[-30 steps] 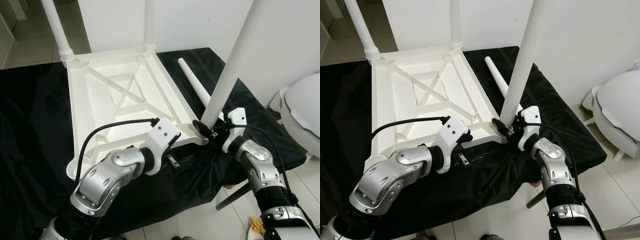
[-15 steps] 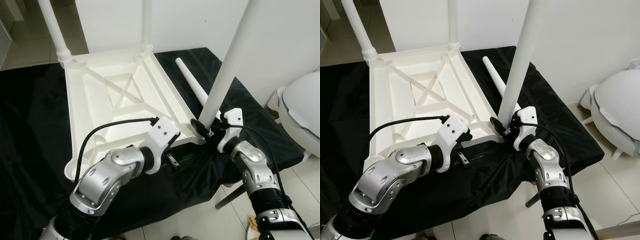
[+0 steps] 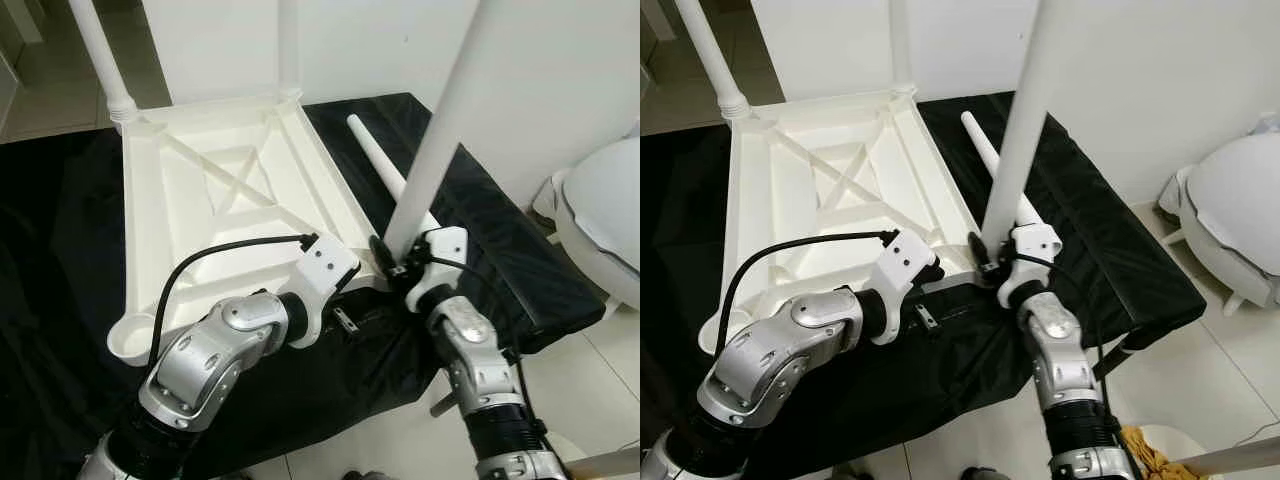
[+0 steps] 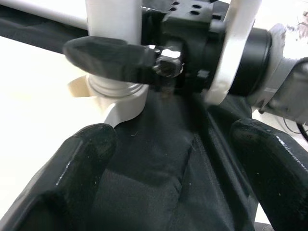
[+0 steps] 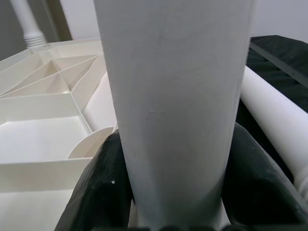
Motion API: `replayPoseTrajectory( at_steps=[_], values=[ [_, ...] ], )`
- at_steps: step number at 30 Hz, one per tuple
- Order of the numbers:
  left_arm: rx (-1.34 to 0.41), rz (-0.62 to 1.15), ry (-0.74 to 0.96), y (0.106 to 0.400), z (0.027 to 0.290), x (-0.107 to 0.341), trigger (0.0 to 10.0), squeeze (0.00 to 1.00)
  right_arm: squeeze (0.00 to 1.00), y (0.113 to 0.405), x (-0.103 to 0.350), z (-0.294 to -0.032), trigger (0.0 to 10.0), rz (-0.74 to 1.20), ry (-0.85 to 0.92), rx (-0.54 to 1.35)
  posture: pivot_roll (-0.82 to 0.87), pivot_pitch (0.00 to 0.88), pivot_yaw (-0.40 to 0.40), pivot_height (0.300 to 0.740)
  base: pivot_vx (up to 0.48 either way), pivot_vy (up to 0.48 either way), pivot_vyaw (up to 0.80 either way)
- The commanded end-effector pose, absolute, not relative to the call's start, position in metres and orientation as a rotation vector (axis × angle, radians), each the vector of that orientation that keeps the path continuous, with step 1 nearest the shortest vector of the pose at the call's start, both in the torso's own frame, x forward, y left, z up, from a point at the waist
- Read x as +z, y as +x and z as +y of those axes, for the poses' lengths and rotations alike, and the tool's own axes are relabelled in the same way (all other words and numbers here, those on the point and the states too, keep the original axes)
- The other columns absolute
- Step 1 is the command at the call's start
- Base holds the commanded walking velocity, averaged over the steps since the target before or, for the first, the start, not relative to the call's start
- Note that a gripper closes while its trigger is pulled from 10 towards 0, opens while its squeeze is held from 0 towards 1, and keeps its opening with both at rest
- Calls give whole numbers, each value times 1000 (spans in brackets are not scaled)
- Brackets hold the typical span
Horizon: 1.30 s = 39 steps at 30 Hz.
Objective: Building children table
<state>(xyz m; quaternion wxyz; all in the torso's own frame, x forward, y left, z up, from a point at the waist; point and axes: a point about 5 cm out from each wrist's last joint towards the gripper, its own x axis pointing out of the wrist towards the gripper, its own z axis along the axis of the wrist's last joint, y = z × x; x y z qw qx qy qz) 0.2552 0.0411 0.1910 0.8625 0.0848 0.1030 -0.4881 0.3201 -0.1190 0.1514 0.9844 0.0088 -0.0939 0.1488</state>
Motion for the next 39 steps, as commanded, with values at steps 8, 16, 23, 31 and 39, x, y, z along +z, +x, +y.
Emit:
replayPoseTrajectory(
  at_steps=[8, 16, 23, 31, 39],
  values=[
    [-1044, 232, 169, 252, 41, 189, 10000, 0, 0, 323, 155, -109, 10000, -202, 100, 74, -26, 116, 23, 740, 0, 0, 0],
    [-1047, 232, 167, 253, 39, 189, 10000, 0, 0, 319, 154, -99, 10000, -213, 101, -18, -25, 118, 21, 740, 0, 0, 0],
    [-1041, 232, 165, 252, 40, 189, 10000, 0, 0, 319, 152, -98, 10000, -188, 105, -41, -17, 114, 13, 740, 0, 0, 0],
    [-1044, 233, 166, 251, 40, 188, 10000, 0, 1000, 319, 153, -105, 10000, -203, 115, -40, -20, 106, 8, 740, 0, 0, 0],
    [-1047, 235, 167, 251, 39, 187, 10000, 0, 0, 317, 154, -117, 10000, -208, 59, 15, -24, 97, 0, 740, 0, 0, 0]
  ],
)
